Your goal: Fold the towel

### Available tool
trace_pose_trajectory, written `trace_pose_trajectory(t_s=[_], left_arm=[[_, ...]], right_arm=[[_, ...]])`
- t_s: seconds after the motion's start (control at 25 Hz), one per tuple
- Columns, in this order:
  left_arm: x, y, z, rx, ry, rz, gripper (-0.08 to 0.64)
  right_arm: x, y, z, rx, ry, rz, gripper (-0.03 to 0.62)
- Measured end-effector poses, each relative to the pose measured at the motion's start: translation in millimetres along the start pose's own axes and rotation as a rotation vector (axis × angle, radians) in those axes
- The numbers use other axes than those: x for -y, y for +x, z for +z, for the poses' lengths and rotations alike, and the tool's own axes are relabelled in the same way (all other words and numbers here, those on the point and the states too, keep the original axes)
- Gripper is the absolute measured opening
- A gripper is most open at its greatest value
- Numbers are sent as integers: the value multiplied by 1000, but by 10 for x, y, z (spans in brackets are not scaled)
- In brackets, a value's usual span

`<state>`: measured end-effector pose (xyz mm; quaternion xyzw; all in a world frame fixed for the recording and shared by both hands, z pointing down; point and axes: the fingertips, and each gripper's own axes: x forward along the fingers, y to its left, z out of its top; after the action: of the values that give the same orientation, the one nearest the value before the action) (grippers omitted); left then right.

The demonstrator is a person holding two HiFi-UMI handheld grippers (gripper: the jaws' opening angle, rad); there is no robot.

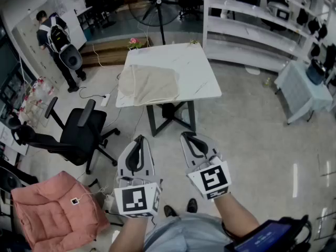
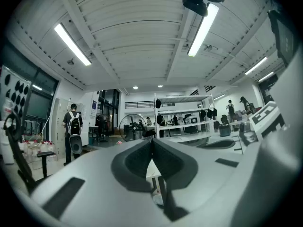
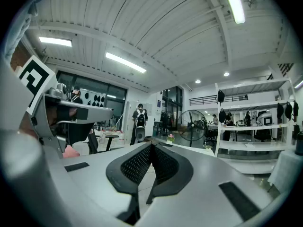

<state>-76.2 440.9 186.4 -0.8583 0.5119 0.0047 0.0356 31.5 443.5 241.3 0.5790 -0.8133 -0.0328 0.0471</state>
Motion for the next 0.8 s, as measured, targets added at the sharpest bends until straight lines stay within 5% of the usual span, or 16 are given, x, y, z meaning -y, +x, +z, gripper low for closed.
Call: trace_pose_trajectory(t_s=[0.8], left_arm=[[171,91,-525,-98,-7,13,8]], right_arm=[[89,13,-487,-85,9,100,41]])
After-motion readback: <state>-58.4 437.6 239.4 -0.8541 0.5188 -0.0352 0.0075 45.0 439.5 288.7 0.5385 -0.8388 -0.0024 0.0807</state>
